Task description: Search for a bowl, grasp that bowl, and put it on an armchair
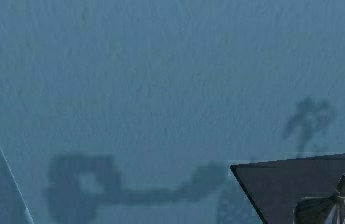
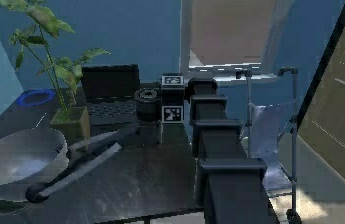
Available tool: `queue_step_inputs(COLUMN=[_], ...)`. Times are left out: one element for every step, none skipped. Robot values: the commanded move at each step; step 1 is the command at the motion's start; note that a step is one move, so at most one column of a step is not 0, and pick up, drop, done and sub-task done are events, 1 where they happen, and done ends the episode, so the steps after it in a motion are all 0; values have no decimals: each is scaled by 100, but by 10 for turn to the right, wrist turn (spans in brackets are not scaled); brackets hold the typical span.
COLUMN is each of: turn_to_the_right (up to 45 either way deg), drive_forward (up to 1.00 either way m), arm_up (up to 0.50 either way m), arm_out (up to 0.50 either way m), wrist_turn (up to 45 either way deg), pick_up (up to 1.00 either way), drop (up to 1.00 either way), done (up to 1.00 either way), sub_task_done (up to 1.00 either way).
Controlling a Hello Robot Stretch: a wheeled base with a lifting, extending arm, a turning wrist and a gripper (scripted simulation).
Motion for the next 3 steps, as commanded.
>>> queue_step_inputs(turn_to_the_right=[0,0,450], drive_forward=[0,0,0], arm_up=[0,0,0], arm_out=[0,-16,0], wrist_turn=[-390,0,0], pick_up=[0,0,0], drop=[0,0,0], done=[0,0,0], sub_task_done=[0,0,0])
